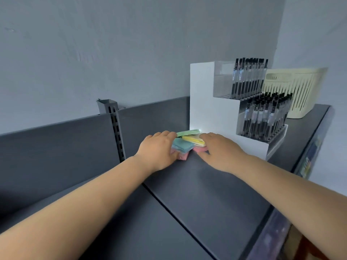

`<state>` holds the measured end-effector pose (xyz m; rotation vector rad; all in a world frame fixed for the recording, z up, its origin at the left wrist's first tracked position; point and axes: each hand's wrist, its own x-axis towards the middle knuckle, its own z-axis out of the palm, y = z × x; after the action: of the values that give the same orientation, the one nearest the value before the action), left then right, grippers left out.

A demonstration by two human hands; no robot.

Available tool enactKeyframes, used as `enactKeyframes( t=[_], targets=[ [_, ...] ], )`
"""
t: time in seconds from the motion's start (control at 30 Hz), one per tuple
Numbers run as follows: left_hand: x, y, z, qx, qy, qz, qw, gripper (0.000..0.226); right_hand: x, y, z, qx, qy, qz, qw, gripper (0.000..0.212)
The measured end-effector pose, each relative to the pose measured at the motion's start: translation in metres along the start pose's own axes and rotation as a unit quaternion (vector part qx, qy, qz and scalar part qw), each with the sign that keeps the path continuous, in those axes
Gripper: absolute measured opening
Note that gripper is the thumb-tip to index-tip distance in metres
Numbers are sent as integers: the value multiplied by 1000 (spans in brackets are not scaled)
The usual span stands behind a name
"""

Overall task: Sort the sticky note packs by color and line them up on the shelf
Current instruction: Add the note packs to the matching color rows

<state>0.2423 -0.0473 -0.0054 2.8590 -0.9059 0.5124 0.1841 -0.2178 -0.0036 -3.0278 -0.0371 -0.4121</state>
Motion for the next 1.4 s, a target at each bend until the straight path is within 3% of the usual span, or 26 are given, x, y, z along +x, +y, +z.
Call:
enactKeyframes(
  t=[0.37, 0.53, 0.63, 0.73, 0.83, 1.0, 1.13, 1.23, 1.3, 1.4],
  targets=[
    [65, 3, 41, -63, 32, -18, 997, 41, 34, 28, 29, 79, 26, -12, 996, 36],
    [53, -8, 37, -73, 86, -5, 994, 30, 34, 36, 27, 63, 38, -12, 997, 26],
    [38, -14, 34, -64, 100, 16, 993, 29, 31, 41, 26, 93, 27, 3, 995, 38],
    [21, -17, 31, -87, 109, 26, 990, 32, 28, 41, 26, 144, 33, 10, 989, 35],
    [10, -19, 28, -155, 96, 14, 983, 37, 27, 38, 26, 168, 31, 27, 985, 28],
    [14, -22, 31, -270, 91, -43, 958, 17, 26, 35, 27, 137, 5, 71, 988, 42],
    [19, -22, 37, -299, 31, -77, 951, 40, 27, 34, 27, 130, -6, 79, 988, 40],
    [20, -25, 35, -319, -1, -72, 945, 45, 28, 36, 29, 150, -10, 86, 985, 43],
    [19, -26, 35, -325, -12, -72, 943, 42, 28, 38, 30, 178, 9, 88, 980, 47],
    [19, -26, 34, -331, 28, -75, 940, 23, 28, 38, 30, 233, 60, 74, 968, 51]
  ],
)
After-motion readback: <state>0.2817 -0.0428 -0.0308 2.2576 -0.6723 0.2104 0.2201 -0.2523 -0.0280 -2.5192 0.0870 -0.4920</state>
